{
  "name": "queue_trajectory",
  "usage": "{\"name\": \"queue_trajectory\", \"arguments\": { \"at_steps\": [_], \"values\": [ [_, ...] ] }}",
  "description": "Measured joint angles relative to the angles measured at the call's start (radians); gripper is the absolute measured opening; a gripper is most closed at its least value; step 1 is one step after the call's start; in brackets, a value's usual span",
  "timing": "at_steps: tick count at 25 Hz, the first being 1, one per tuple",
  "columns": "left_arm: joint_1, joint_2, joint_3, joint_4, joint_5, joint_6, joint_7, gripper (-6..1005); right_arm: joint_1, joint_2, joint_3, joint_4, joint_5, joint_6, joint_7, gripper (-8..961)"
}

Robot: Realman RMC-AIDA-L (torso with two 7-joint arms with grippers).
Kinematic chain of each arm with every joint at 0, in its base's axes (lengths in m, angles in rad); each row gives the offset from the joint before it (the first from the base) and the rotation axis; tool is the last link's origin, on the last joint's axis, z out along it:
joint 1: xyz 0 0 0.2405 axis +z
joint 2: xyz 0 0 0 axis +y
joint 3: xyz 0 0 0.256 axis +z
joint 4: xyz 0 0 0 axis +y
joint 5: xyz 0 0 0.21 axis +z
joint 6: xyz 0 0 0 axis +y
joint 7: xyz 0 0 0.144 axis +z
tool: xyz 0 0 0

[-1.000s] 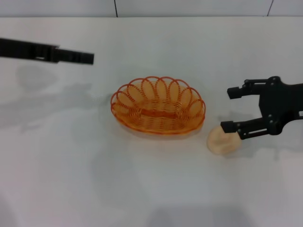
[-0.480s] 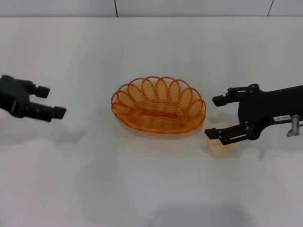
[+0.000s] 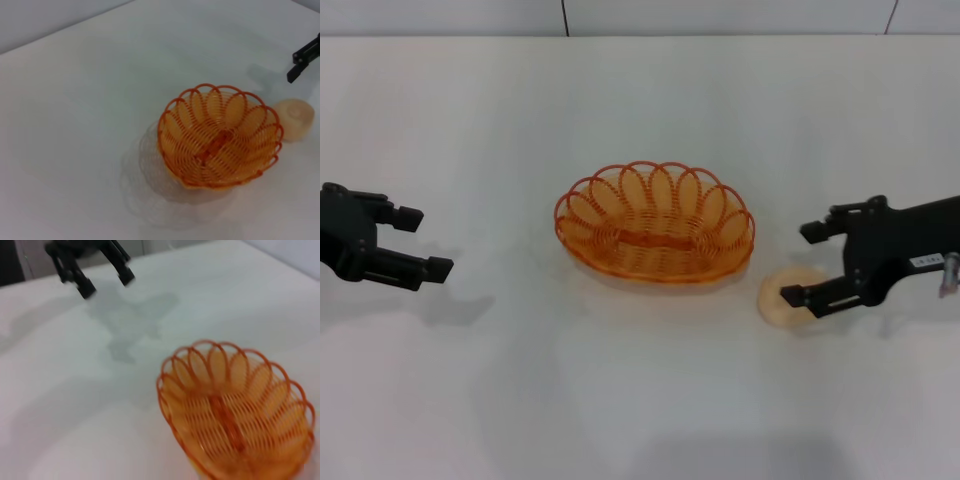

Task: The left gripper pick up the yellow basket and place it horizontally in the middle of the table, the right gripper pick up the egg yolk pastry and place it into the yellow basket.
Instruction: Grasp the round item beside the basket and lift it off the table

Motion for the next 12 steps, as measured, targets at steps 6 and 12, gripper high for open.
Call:
{"name": "queue_trajectory", "arguments": {
  "at_steps": [6,12],
  "values": [
    [-0.009,-0.017,-0.002,0.000,0.001,-0.002,-0.008,866,-0.005,0.000,-0.001,-0.015,-0.065,-0.026,0.039,841],
    [-0.015,-0.025,-0.003,0.002,-0.004,-0.011,-0.018,865,-0.003,0.000,-0.024,-0.005,-0.088,-0.010,0.040,842]
  ]
}}
